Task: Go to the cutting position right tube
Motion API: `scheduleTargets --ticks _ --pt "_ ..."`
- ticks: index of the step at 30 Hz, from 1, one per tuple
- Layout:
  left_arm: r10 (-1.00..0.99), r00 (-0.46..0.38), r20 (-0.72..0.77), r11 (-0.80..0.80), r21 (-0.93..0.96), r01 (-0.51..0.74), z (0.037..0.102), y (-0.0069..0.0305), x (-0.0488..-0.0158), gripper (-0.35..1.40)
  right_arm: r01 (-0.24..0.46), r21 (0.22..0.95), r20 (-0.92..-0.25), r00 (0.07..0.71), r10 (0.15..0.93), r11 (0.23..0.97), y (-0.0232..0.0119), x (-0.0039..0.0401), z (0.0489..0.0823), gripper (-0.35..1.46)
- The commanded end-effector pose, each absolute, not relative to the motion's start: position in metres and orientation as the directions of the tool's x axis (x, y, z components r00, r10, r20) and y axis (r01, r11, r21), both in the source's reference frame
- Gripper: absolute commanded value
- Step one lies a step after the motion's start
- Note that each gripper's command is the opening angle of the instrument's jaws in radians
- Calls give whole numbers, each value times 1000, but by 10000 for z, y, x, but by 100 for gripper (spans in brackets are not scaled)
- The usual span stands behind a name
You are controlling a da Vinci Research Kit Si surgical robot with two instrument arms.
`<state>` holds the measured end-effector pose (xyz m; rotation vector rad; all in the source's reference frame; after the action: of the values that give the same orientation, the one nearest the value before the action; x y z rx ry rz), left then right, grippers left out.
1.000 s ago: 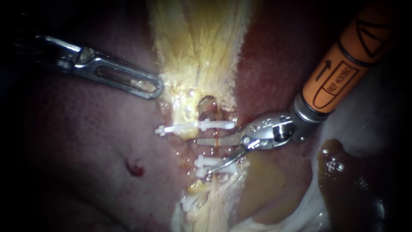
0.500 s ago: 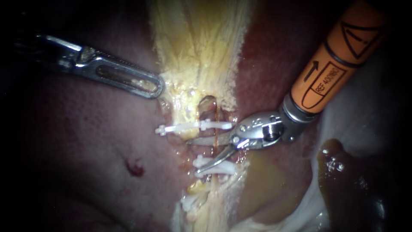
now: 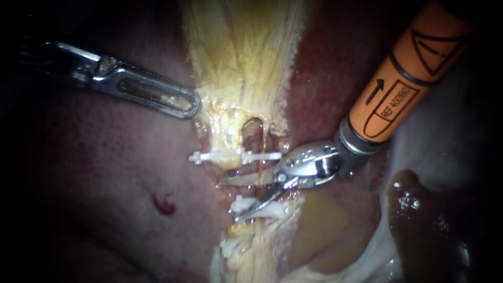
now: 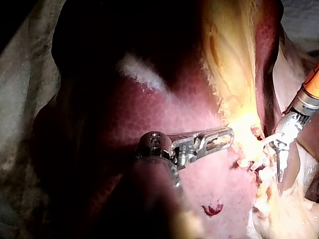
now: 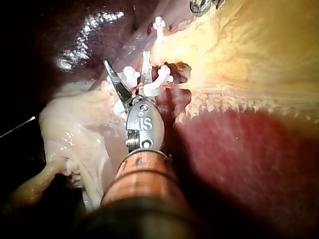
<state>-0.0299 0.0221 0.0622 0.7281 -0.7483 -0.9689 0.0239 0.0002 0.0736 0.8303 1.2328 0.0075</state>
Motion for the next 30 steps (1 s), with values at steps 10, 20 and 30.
scheduleTargets --ticks 10,20,30 --pt "-902 369 223 381 811 444 622 221 -300 -35 368 603 -793 378 478 708 0 255 733 136" --pt "-902 369 223 381 811 444 622 221 -300 -35 369 607 -790 375 484 704 -3 255 729 140" --pt "-902 369 223 382 811 443 622 221 -299 -35 386 606 -794 347 499 696 -12 252 709 140"
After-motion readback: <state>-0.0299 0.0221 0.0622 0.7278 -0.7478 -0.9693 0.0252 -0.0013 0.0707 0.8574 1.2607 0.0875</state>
